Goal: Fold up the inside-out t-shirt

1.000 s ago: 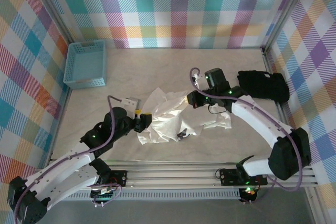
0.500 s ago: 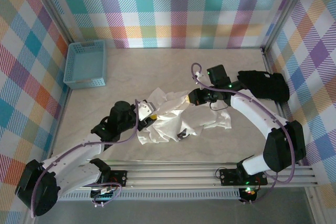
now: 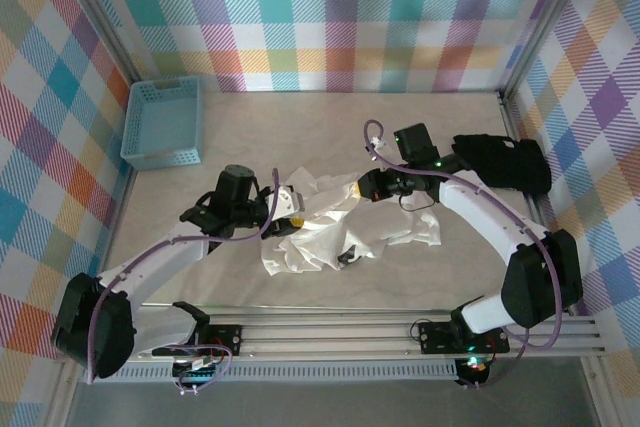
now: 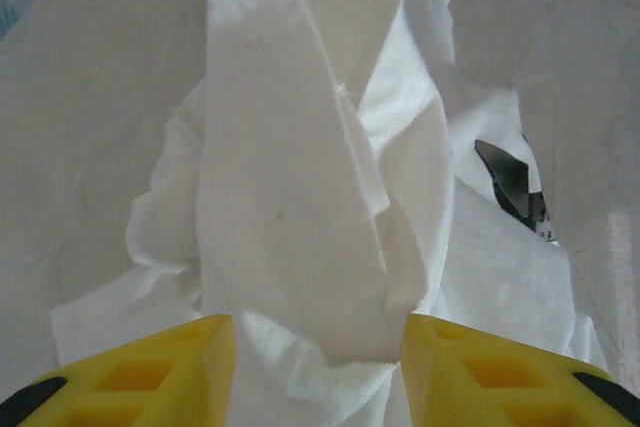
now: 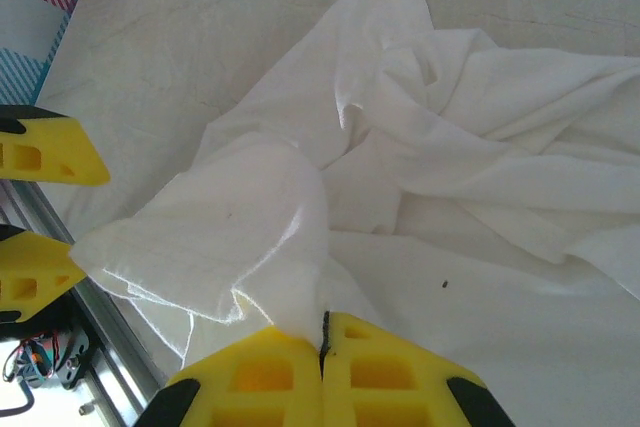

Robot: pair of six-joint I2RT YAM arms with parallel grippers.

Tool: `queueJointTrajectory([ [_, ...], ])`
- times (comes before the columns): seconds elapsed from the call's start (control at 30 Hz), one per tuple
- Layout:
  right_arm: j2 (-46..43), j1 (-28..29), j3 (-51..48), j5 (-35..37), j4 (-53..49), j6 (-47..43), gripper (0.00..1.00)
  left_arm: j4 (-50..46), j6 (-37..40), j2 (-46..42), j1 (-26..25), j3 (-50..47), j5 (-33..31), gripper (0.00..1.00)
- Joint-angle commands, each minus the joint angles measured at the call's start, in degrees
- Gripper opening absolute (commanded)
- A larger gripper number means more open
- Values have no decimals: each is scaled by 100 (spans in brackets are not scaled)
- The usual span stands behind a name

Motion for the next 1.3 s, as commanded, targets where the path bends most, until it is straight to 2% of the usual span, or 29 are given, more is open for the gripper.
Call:
queueJointTrajectory([
  [0.0,27,-37,125,-161,66,-120,0,-434,384,148,77,262,442,44],
  [0.33,47,-45,92,-167,91,-102,0,-759,345,656,79,717,733,18],
  [0.77,100,-45,114,-174,94,-102,0,-1068,146,811,254,989,1235,16],
  [1.27,84,-49,119,-73,68,-69,0,-1276,-9,1111,279,1279,1238,0],
])
